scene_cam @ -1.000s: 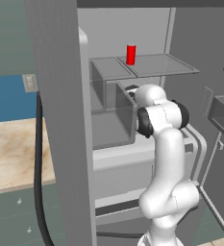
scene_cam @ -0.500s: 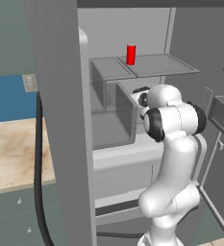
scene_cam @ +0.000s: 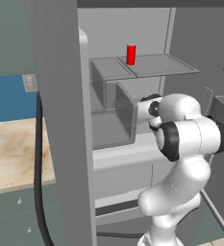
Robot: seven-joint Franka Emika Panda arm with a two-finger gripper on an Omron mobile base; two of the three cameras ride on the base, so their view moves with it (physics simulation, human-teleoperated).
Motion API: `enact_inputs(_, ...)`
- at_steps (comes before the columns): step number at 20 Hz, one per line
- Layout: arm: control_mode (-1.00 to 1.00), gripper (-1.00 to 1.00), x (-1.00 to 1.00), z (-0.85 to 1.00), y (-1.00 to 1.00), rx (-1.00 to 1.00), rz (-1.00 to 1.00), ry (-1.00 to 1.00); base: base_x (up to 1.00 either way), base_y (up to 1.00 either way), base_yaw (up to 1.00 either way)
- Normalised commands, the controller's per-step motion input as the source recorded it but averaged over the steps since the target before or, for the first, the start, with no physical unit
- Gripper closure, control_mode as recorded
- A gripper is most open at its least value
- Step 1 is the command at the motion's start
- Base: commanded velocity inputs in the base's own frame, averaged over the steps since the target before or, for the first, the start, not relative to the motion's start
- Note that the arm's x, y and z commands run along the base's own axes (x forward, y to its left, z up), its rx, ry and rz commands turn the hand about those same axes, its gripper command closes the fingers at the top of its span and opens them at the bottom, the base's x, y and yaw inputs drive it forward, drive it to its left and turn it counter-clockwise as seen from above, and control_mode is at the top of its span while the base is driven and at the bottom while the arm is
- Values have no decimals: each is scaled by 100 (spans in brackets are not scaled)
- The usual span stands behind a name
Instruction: Open the fridge, grab two sodas, and place both sodas inside the bowl with ice on the dining counter.
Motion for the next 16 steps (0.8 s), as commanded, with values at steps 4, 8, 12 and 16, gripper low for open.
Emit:
enact_inputs(4,-100,100,-64,71,0,0,-4,9,0,0,0)
enact_inputs(8,-100,100,-55,79,-1,0,-7,11,0,0,0)
enact_inputs(12,-100,100,-48,81,-2,0,-9,13,0,0,0)
enact_inputs(16,-100,100,-50,80,0,0,-7,13,0,0,0)
